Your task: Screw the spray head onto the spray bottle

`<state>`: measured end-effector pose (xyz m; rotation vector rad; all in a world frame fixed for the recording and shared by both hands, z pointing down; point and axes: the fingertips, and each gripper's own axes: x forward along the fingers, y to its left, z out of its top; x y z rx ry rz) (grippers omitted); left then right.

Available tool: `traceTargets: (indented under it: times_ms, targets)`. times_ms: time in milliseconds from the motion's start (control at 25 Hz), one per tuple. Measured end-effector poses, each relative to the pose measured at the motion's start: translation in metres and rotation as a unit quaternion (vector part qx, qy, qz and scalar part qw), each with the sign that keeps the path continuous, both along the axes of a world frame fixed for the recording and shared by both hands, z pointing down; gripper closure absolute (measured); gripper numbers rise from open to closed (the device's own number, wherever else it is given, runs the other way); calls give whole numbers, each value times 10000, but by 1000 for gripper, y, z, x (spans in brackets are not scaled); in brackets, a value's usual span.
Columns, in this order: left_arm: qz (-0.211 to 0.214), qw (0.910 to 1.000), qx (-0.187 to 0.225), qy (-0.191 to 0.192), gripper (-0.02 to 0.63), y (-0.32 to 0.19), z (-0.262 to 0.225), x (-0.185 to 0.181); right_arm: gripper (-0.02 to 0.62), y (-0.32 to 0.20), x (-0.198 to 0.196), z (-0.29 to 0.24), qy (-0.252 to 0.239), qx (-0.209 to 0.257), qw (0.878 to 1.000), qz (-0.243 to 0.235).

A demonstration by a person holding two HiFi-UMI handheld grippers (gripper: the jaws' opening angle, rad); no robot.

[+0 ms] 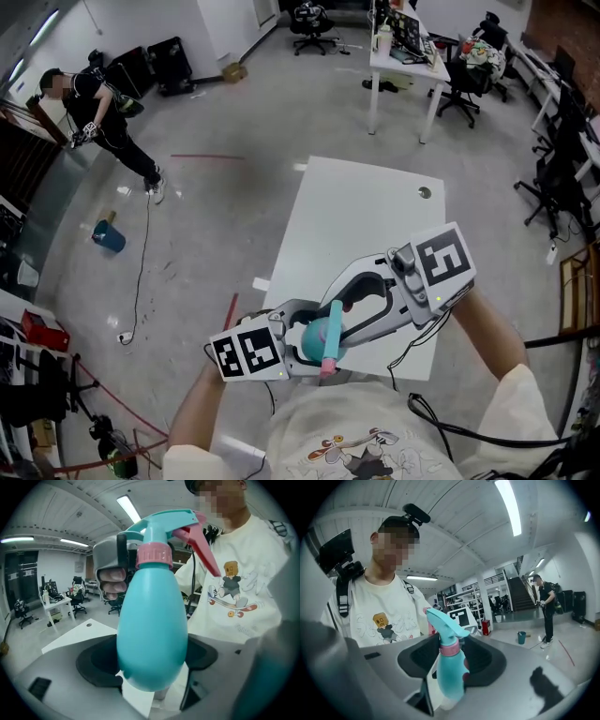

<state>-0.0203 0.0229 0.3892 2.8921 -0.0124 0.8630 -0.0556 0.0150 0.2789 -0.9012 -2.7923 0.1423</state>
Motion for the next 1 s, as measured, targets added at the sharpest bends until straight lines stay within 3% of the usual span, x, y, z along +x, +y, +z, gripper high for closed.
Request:
traceTargets:
  times_ms: [160,280,400,520,640,800,1000]
  targets:
    - [352,9992,-129,-165,196,8,5,2,457,12,2,-1,146,-6,9992,-365]
    - [295,9992,-198,-153,196,6,6,0,460,9,1,1,150,47,9992,-370]
    - [-281,9995,-117,74,196,-11,3,-5,462,-6,-5,2,110,139,9998,6]
    - [-1091,9939,83,145,196,-34,6,-11,463,-22,-13,3,156,264,9977,604]
    - [-1871,9819,285,-12,196,-54,13,-15,463,-35,-18,11,243,560,9910,1193]
    - [-2589,9651,395,26,196,-73,14,-15,463,-48,-17,11,245,577,9815,1808]
    - [-3406,9386,540,-45,196,-91,18,-30,463,-72,-25,17,372,621,9557,2854]
